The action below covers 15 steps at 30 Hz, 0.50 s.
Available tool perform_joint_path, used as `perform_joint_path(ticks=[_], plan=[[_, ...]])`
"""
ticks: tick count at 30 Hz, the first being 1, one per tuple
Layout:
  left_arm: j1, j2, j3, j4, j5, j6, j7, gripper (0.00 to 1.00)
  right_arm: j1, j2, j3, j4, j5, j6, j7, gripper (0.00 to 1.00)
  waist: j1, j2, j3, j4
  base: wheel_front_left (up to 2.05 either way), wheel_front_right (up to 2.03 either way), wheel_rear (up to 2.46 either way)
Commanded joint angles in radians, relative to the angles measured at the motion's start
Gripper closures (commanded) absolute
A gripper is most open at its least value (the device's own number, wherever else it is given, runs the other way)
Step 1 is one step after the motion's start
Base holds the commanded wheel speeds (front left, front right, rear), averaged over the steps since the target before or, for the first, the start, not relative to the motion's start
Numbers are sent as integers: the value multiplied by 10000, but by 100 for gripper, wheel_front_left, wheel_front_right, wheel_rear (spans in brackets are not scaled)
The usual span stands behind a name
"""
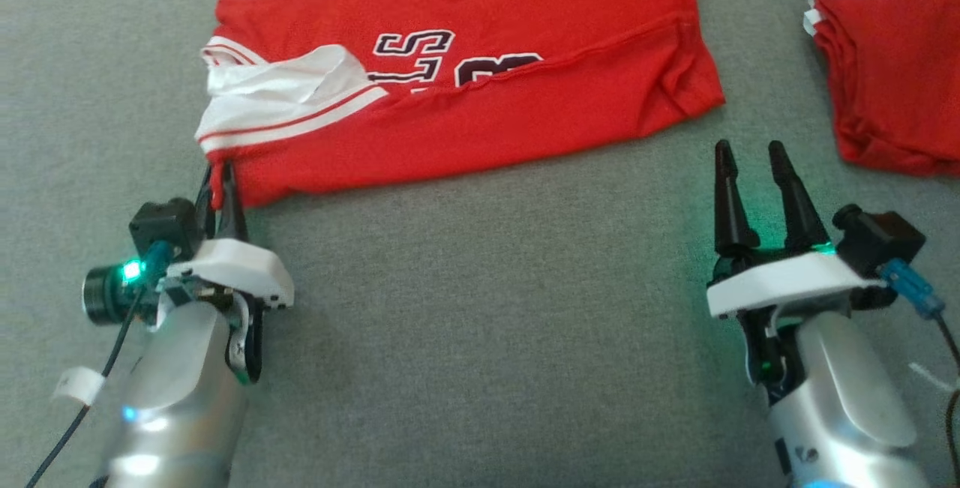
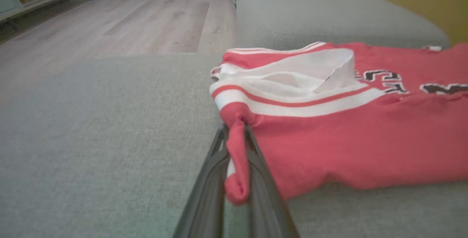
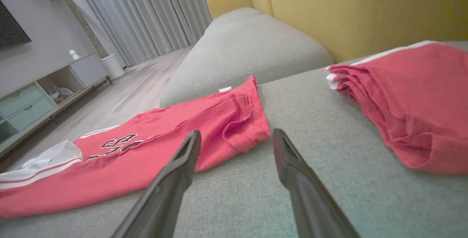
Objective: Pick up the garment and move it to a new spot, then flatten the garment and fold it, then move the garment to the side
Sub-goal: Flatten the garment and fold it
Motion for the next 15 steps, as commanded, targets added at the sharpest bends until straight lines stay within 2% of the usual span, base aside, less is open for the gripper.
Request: perform_joint_path(ticks=[1, 9, 12, 15], plan=[[-229, 325, 209, -608, 103, -106, -297, 100, -598, 22, -10, -21, -151, -9, 83, 0, -1, 0, -113, 130, 0, 0, 0], [-94, 260, 162, -2719, 699, -227, -460, 100, -2283, 22, -861, 1273, -1268, -9, 1565, 0, -1, 0, 36, 453, 0, 0, 0], [-14, 206, 139, -3100, 819, -285, -461, 100, -2747, 22, -909, 1747, -1638, -9, 1886, 0, -1, 0, 122, 538, 0, 0, 0], [36, 127, 46, -3393, 976, -382, -463, 100, -3332, 22, -1069, 2561, -2546, -9, 2333, 0, -1, 0, 230, 658, 0, 0, 0]])
